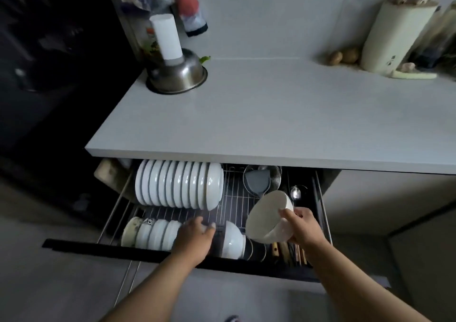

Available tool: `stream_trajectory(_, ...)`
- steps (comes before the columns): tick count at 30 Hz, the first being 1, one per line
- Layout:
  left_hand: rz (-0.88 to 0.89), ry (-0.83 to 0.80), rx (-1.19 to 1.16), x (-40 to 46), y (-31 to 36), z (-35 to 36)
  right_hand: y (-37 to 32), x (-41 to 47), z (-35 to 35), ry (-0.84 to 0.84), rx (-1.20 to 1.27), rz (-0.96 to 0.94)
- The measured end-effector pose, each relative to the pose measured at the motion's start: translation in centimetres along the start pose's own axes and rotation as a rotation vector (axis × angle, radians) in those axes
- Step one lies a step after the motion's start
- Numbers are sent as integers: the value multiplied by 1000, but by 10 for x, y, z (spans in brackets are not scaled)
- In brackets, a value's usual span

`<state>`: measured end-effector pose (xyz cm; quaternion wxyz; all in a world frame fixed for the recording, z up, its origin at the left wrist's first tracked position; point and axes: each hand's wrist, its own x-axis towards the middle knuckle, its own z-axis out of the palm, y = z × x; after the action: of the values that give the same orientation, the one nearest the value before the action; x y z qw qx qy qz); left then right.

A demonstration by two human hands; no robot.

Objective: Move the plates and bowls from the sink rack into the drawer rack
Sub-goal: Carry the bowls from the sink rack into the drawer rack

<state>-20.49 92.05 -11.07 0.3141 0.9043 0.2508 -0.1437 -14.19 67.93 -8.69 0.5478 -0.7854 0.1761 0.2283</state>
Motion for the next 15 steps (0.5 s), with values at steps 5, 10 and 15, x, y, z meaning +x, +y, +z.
stream_trajectory(5, 135, -62, 341, 13, -30, 6, 8, 18, 35, 86, -207, 62)
stream_trajectory(10, 352, -107, 628, 20, -39, 13, 19, 39, 54, 58, -418, 88)
stream_trajectory(15, 439, -131, 622, 28, -42, 13, 25, 53, 72, 7, -602, 146)
